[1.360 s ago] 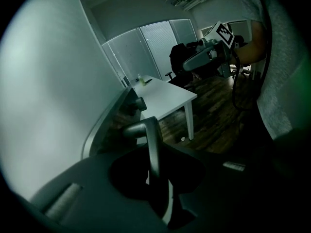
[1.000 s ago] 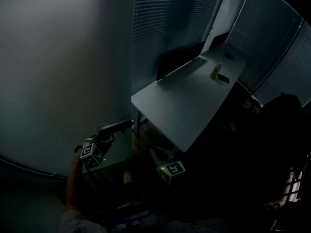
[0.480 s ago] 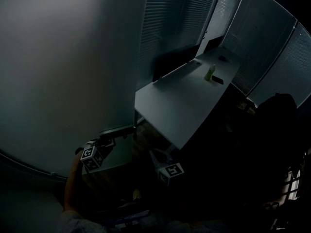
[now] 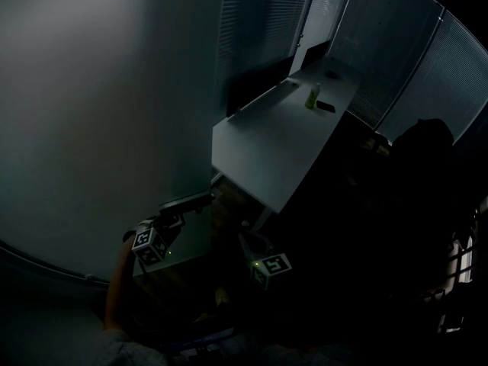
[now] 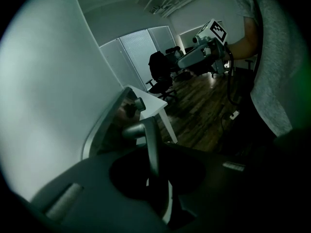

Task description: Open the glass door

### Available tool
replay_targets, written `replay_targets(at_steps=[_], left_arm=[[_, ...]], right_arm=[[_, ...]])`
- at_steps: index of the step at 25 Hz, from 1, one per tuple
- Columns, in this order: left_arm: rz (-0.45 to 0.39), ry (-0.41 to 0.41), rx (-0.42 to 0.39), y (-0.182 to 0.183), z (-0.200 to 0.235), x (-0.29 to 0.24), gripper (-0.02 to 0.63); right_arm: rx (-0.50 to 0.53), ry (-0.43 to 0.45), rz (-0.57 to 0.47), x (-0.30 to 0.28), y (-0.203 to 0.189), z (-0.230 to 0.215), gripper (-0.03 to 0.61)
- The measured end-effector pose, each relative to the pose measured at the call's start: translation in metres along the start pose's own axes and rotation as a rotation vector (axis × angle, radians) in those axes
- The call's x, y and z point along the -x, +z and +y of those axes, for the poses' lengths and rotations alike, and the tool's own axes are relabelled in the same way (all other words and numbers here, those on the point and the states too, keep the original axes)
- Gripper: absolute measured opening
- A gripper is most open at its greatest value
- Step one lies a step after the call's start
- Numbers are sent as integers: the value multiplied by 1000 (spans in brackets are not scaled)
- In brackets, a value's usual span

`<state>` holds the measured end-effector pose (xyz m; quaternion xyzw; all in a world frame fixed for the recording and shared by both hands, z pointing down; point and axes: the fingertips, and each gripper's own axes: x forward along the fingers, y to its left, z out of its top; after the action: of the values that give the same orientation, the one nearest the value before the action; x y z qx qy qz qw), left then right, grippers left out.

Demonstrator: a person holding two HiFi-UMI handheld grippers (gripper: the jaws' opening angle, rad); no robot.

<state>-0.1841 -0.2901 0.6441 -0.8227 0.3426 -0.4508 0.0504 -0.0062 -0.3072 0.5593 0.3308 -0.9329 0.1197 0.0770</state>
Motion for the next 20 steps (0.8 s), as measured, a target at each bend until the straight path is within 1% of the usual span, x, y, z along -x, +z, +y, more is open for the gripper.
replay_targets(at_steps=[5,10,16,20], left_arm=[[-9,-18,-38,9,-20,6,37],[-23,-28,-60,15,-41,13,37],[-25,-59,-88,19,-46,14,37],[-42,-63,-102,23,-68,25,41]], right_arm=[[-7,-52,-2,27,-8,7,2],[-7,-83,-14,53,-12,20,2],[-13,-122,-29,61,-12,22,2],[-19,-140,-39,81,-17,39,2]])
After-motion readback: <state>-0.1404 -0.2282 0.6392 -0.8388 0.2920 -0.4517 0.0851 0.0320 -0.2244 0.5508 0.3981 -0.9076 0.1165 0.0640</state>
